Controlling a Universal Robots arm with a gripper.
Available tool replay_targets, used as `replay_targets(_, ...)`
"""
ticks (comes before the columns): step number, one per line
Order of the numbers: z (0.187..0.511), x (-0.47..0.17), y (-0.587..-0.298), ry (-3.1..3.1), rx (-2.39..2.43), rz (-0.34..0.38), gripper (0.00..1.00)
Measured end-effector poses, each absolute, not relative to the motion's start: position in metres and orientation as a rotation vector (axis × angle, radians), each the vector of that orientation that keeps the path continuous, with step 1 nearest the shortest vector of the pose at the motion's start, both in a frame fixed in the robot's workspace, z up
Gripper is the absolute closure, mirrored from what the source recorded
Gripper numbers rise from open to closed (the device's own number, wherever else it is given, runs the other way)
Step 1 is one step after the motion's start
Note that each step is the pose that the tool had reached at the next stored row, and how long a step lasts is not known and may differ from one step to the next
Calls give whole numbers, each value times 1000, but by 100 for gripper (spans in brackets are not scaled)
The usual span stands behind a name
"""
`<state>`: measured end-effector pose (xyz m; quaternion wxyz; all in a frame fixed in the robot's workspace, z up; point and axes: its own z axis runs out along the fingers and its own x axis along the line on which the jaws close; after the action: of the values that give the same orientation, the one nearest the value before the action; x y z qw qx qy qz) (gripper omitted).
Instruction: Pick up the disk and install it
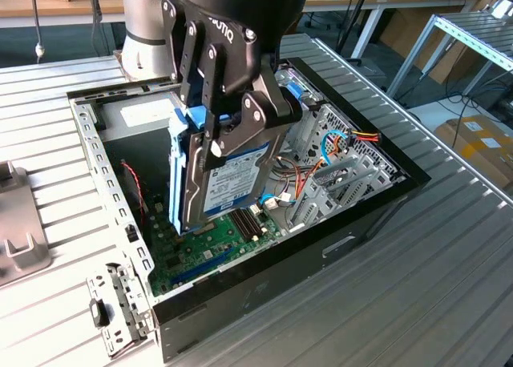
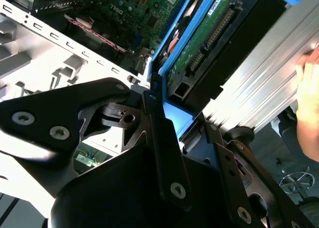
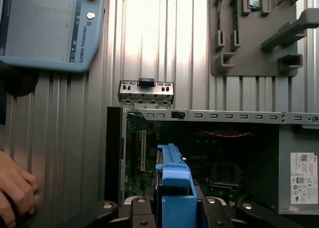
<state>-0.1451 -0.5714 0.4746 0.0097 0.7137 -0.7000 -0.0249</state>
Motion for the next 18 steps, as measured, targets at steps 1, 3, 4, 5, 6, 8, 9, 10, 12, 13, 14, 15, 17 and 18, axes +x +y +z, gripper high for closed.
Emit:
replay_targets(1,475,-145,-571,-2186,2228,-78,63)
replay_targets(3,475,-145,-572,-2186,2228,-78,63)
replay_targets(4,475,-143,-572,-2186,2228,-78,63)
replay_targets(5,475,-142,-572,-2186,2228,-78,63)
replay_targets(6,474,-141,-572,-2186,2228,-78,63)
replay_targets(8,474,-139,-572,-2186,2228,-78,63)
replay_targets(9,474,-138,-572,-2186,2228,-78,63)
replay_targets(10,474,-137,-572,-2186,2228,-78,63)
replay_targets(12,474,-135,-572,-2186,2228,-78,63)
replay_targets(13,474,-134,-572,-2186,2228,-78,63)
replay_targets(14,474,-133,-572,-2186,2228,-78,63)
replay_targets(15,474,-133,-572,-2186,2228,-78,63)
replay_targets(17,474,-130,-572,-2186,2228,-78,63)
replay_targets(18,474,-129,-572,-2186,2228,-78,63)
